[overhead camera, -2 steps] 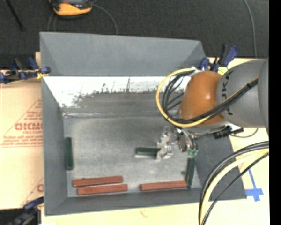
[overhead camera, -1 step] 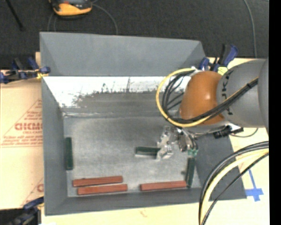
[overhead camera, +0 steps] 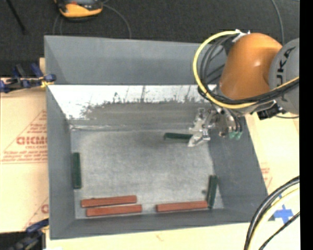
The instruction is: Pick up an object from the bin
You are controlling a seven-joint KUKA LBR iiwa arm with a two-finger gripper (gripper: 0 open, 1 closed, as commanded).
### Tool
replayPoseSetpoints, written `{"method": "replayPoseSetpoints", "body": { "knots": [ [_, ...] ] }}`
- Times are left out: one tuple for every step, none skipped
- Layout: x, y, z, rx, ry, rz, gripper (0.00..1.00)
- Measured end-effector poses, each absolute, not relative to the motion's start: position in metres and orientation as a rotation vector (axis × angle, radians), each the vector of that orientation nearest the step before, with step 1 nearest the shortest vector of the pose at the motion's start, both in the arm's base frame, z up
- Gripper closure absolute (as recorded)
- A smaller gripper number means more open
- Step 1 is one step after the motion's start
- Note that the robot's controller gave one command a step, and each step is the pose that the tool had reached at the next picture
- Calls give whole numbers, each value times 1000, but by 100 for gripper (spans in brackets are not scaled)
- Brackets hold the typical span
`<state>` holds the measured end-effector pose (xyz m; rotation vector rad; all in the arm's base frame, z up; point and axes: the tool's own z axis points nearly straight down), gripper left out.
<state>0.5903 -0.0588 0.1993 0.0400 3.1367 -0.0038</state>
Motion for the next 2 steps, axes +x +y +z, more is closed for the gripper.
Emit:
{"method": "replayPoseSetpoints", "body": {
  "knots": [
    [590, -59, 199, 39, 3137, -4, 100],
    [593, -72, 233, -75, 3142, -1, 100]
  ]
}}
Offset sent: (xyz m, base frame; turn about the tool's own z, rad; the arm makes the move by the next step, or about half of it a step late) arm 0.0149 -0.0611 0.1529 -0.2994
